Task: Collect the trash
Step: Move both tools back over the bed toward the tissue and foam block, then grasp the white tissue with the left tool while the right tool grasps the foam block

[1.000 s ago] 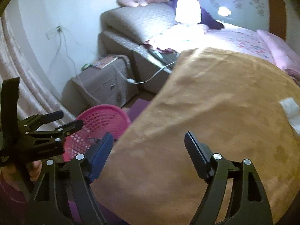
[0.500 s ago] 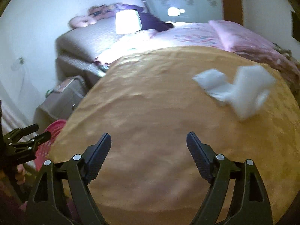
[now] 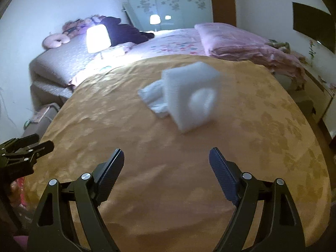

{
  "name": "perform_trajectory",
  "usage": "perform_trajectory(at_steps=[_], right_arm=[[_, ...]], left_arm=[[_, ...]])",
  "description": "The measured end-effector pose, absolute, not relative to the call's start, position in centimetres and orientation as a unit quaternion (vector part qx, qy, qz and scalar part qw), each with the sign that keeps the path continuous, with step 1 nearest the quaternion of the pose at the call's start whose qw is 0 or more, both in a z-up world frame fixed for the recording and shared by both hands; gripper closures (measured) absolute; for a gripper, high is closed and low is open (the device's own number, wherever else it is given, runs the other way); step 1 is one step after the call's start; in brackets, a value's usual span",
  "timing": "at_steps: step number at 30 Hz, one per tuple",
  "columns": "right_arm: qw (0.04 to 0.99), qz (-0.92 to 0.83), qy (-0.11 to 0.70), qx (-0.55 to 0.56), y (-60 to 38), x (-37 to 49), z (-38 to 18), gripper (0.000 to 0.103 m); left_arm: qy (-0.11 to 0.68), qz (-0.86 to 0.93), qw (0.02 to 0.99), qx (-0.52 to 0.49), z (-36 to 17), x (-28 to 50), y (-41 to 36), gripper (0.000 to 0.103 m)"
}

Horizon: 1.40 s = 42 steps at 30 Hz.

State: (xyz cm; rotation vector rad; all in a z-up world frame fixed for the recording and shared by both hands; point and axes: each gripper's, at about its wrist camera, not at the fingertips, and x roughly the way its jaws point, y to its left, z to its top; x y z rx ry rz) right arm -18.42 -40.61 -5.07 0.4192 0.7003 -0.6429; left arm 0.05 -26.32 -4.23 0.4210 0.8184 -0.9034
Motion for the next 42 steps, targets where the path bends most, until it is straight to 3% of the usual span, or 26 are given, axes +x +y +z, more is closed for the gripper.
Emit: perform_trajectory(at_steps=[28, 32, 38, 42], right_arm=[[0.849, -0.347, 0.319, 0.240, -44.5, -23.3, -7.7, 0.021], [0.850, -0.347, 0.318, 0.238, -44.4, -23.3, -7.8, 0.021], [0.851, -0.352, 0.318, 0.225, -44.3, -23.0, -7.8, 0.021], [0.851, -0.352, 0.319, 0.223, -44.3, -23.0, -7.9, 0.021]], left_arm=[[0.326, -0.513, 0.737, 0.296, -5.8, -3.1, -46.3, 0.023], [0.351, -0.512, 0.725, 0.299, -6.8, -2.7, -46.9, 0.060], [0.341, -0.511, 0.732, 0.294, -7.0, -3.2, -46.2, 0.084], [0.348, -0.506, 0.736, 0.284, -6.9, -3.0, -44.7, 0.092]])
